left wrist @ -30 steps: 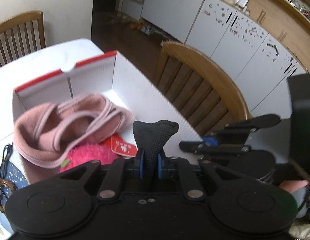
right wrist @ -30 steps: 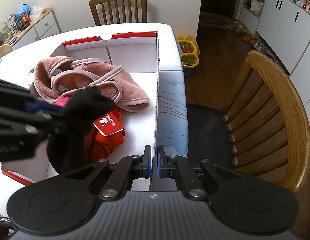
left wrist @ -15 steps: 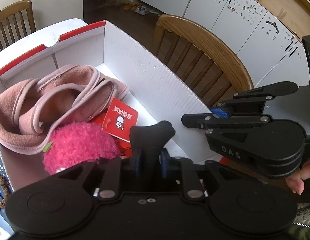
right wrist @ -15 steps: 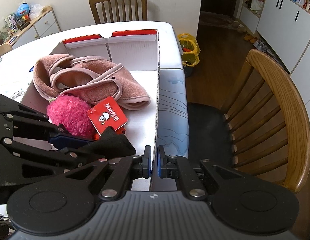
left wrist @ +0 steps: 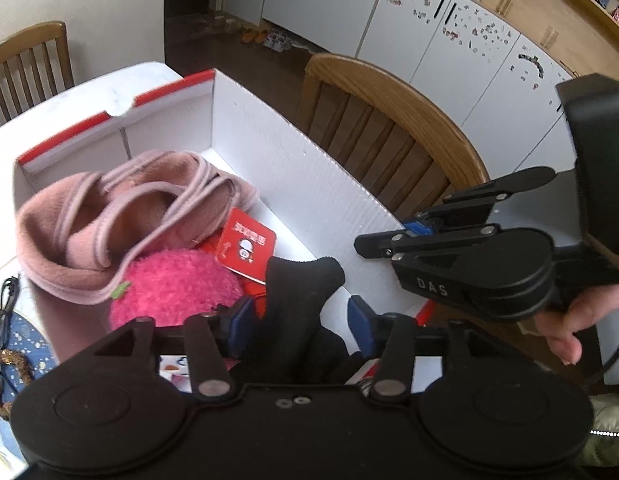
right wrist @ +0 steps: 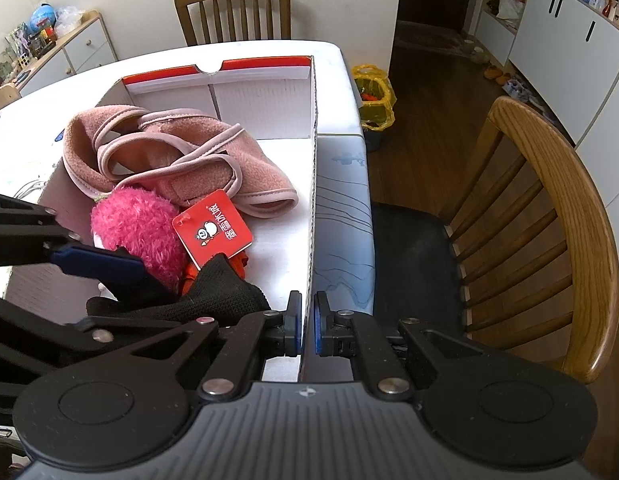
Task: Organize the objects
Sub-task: 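Lift the black cloth into the box and release it beside the doll, then move the left gripper to the brown beaded bracelet and grasp it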
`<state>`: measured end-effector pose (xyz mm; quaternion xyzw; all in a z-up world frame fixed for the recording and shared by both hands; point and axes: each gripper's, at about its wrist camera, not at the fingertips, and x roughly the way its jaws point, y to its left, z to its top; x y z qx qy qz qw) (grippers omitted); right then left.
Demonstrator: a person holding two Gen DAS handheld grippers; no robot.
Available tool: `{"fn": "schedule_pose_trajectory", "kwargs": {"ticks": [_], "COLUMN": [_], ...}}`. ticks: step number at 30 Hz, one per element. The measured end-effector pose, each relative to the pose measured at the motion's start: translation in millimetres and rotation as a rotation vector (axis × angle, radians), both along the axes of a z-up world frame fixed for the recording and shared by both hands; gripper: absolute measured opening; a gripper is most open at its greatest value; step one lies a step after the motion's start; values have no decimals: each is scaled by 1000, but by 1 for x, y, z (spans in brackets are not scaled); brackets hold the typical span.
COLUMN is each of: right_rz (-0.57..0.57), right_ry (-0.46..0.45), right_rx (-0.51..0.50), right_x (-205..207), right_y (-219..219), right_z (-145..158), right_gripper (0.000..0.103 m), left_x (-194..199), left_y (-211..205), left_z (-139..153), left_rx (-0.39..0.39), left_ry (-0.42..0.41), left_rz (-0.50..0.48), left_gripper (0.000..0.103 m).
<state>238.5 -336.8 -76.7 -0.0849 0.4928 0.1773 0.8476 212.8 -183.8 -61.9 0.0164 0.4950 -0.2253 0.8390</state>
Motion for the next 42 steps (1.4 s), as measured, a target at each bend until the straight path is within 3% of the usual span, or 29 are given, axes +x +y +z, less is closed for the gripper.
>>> {"fn": "schedule_pose_trajectory", "kwargs": {"ticks": [14,20,22,30,36,42], "right_rz": [-4,-9,-11,-17,-22,-26], "right_ry": [3,7,8,12,15,18], "right_rx": [-15,-23,-24,-36,-44,-51], "right_x": [1,1,1,1,2,3], "right_y": [3,3,3,6,8,9], "right_z": [-1,-2,-2,-2,-3,-4], "right_gripper": [6,6,6,6,6,6], "left_x": [-16,-20,-21,-18,-16,-11], "left_y": [64,107,120,175,220,242], "left_z": [37,41,39,13,-18,-39], "left_rx": [-9,-1,14,90,19,-48], "left_ry": [-111,-135,-133,-86,43,123], "left_rz": [166,291,334,526,718,834], "left_gripper": [76,99,100,102,101,98]}}
